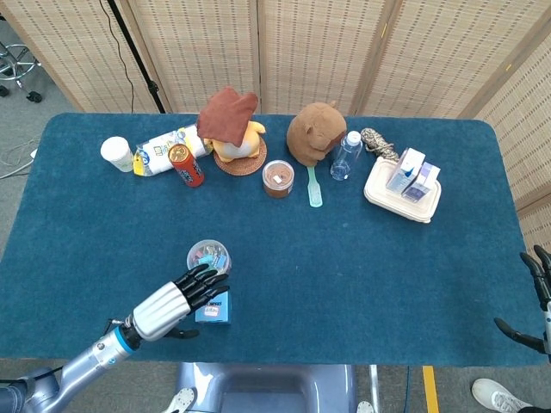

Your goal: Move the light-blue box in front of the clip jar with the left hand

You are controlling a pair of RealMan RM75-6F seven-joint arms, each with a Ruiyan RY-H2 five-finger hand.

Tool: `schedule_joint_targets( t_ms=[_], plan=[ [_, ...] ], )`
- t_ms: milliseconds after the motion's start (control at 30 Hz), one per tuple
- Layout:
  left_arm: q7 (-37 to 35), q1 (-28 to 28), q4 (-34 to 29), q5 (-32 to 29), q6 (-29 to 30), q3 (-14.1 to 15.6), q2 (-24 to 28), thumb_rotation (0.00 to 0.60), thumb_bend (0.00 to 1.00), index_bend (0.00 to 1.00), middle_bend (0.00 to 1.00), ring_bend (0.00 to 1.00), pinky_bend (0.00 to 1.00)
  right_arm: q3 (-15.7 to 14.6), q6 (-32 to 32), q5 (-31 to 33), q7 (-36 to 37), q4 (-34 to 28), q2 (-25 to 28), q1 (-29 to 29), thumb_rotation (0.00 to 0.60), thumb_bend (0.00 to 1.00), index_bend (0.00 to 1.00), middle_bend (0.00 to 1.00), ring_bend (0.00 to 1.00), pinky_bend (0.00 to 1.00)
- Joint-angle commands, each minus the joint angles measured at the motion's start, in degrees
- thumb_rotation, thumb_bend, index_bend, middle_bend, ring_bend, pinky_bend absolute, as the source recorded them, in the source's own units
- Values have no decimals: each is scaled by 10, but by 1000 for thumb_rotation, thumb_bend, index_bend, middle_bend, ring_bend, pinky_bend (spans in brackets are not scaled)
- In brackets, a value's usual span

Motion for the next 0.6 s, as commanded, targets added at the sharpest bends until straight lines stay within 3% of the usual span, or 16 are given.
schedule_joint_targets(
  t_ms=[33, 200, 367, 433, 600],
  plan=[
    [59, 12, -75, -27, -7, -3, 60, 600, 75, 0, 0, 0, 0, 0, 1, 0, 1, 0, 0, 0, 600, 0, 0, 0, 0, 0],
    [114, 43, -129, -71, 5, -9, 112, 600, 74, 0, 0, 0, 0, 1, 3, 0, 6, 0, 2, -2, 600, 0, 0, 0, 0, 0],
    [255, 126, -174, -203, 57, -47, 114, 600, 68, 0, 0, 0, 0, 2, 8, -1, 11, 1, 3, -3, 600, 0, 0, 0, 0, 0],
    [243, 149, -193, -245, 65, -50, 124, 600, 65, 0, 0, 0, 0, 1, 12, -5, 14, 1, 4, -5, 600, 0, 0, 0, 0, 0],
    [218, 169, -190, -257, 86, -62, 142, 600, 63, 0, 0, 0, 0, 0, 19, -8, 22, 4, 5, -8, 600, 0, 0, 0, 0, 0]
  ],
)
